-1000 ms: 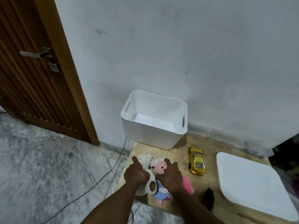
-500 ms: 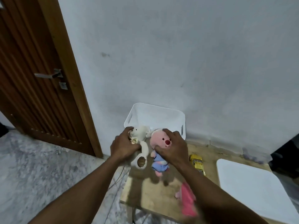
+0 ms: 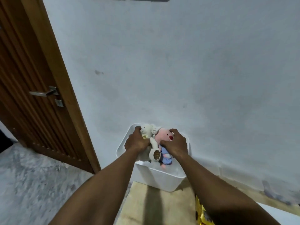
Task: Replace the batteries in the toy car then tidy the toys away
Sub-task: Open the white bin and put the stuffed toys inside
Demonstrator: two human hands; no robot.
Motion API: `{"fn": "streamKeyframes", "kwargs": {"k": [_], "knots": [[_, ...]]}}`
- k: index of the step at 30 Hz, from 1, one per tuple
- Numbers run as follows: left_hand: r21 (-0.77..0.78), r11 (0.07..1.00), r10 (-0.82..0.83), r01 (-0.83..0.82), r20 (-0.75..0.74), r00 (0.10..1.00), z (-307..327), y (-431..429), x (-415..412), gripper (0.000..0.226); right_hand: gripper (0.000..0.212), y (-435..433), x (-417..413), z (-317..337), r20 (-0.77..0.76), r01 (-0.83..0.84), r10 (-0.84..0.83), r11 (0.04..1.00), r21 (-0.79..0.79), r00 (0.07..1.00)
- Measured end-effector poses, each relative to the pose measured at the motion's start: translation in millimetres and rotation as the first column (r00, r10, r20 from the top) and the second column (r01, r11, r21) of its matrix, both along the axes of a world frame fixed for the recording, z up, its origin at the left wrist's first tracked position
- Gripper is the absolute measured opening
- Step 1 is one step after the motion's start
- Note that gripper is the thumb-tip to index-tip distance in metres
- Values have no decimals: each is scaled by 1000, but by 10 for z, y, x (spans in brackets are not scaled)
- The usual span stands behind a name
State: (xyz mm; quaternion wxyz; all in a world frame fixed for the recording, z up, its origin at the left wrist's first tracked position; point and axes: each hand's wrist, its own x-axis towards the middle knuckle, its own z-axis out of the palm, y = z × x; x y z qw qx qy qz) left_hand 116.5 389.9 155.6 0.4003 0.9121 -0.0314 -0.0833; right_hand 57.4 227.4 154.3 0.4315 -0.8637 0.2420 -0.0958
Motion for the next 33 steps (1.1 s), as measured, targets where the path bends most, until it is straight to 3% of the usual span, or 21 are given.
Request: {"fn": "streamKeyframes", "kwargs": {"k": [7,14,19,26,33], "knots": [[186,977,-63,103,-211,975,-630,-337,435,61,64,-284,443,-750,-309,-58,56,998,3,949],[229,959,-89,168,-319,944,-837,-334,609,80,60,-329,597,-853,-468,-122,74,990,-74,881],[188,966,-120,177,-277,953,-536,-271,525,71,58,-255,476,-640,-369,-114,67,987,-109,927],[42,975,-213,219,-118,970,20,-244,-2,52,27,-59,-99,-111,-78,19,-34,982,-190,996],[-132,965,-225,226,20,974,-23,-218,-1043,27,18,-15,-1225,98,146,193,-166,962,-192,975]]}}
